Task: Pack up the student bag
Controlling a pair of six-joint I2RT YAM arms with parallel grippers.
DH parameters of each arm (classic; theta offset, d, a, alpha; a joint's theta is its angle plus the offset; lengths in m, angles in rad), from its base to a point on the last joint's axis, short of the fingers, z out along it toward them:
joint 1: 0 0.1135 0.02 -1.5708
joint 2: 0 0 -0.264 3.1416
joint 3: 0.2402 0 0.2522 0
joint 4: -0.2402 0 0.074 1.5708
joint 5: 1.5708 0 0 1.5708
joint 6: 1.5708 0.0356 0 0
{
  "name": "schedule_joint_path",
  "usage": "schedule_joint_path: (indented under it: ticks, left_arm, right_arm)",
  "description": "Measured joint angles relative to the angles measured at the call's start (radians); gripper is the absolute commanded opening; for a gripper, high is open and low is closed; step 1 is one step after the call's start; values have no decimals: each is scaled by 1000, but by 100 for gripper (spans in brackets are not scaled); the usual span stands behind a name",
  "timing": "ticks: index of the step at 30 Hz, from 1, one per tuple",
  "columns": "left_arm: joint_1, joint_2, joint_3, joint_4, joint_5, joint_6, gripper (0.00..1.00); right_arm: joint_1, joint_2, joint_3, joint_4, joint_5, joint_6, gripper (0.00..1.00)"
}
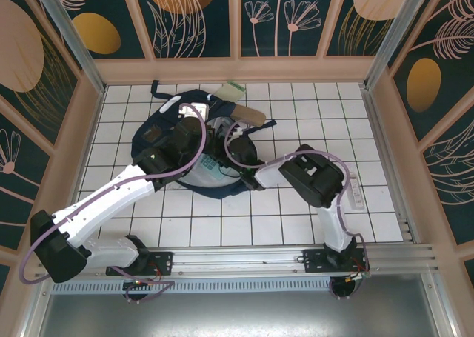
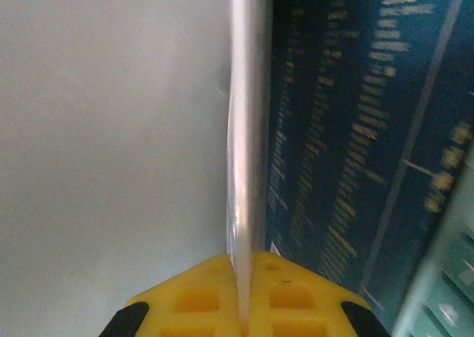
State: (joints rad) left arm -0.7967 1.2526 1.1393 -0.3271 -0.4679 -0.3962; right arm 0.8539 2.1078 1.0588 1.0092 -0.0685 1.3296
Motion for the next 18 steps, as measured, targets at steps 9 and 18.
schedule_joint_path:
  ticks: [9, 18]
  left_arm:
    - [0, 0, 0, 1, 19, -1, 0]
    - [6, -12, 0, 2, 10, 0, 0]
  right_arm:
    - [16, 135, 255, -151, 42, -17, 11]
    - [19, 164, 352, -235, 35, -93, 62]
